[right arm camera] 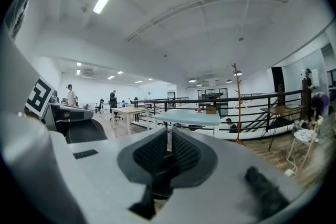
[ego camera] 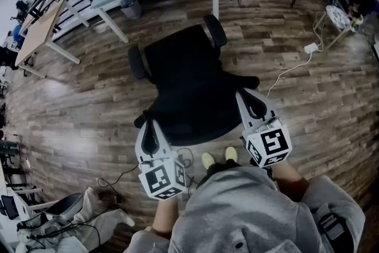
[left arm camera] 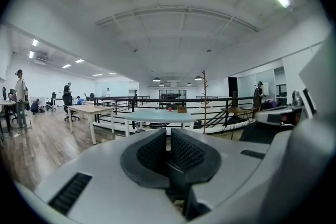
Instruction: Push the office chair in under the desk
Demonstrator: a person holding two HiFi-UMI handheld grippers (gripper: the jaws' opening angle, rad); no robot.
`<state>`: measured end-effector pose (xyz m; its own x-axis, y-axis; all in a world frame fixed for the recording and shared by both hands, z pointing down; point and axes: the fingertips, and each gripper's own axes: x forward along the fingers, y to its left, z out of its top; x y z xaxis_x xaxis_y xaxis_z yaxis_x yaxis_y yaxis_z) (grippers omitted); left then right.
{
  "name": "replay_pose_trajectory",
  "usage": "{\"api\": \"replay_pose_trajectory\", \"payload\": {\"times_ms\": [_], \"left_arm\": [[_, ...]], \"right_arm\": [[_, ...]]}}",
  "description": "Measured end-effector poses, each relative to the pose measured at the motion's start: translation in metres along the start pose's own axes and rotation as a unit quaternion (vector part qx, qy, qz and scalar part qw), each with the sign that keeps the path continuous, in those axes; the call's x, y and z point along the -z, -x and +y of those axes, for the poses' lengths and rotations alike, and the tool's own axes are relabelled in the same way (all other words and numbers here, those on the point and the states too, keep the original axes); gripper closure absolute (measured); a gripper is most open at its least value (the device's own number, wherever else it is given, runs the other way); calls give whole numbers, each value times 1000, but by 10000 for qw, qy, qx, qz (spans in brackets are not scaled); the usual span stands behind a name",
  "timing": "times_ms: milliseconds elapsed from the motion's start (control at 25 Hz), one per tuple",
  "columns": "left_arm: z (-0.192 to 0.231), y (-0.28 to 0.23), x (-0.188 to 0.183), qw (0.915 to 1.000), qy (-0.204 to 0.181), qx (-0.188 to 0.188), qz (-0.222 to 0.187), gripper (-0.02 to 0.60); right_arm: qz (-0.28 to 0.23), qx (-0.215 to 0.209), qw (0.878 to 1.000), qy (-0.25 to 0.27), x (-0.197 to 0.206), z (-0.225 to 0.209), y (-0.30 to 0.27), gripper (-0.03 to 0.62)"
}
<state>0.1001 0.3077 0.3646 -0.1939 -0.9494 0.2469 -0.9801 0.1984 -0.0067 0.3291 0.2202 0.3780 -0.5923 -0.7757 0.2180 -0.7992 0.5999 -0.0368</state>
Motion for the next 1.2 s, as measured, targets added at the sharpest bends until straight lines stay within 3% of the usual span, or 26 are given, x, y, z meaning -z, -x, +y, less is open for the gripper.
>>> {"api": "replay_pose_trajectory", "payload": {"times_ms": [240,600,1200], "left_arm": [[-1,-10,-8,9998,-77,-108,-150,548],[13,-16,-11,9999,-4,-145,-29,549],[42,-58,-11,9997,-96,243,2,549]], "right_arm": [[-32,201,9992,356,-6,-5,-7,557],[102,207,9980,596,-8,7,-12,557],[121,445,9963,732,-4,24,-47,557]]}}
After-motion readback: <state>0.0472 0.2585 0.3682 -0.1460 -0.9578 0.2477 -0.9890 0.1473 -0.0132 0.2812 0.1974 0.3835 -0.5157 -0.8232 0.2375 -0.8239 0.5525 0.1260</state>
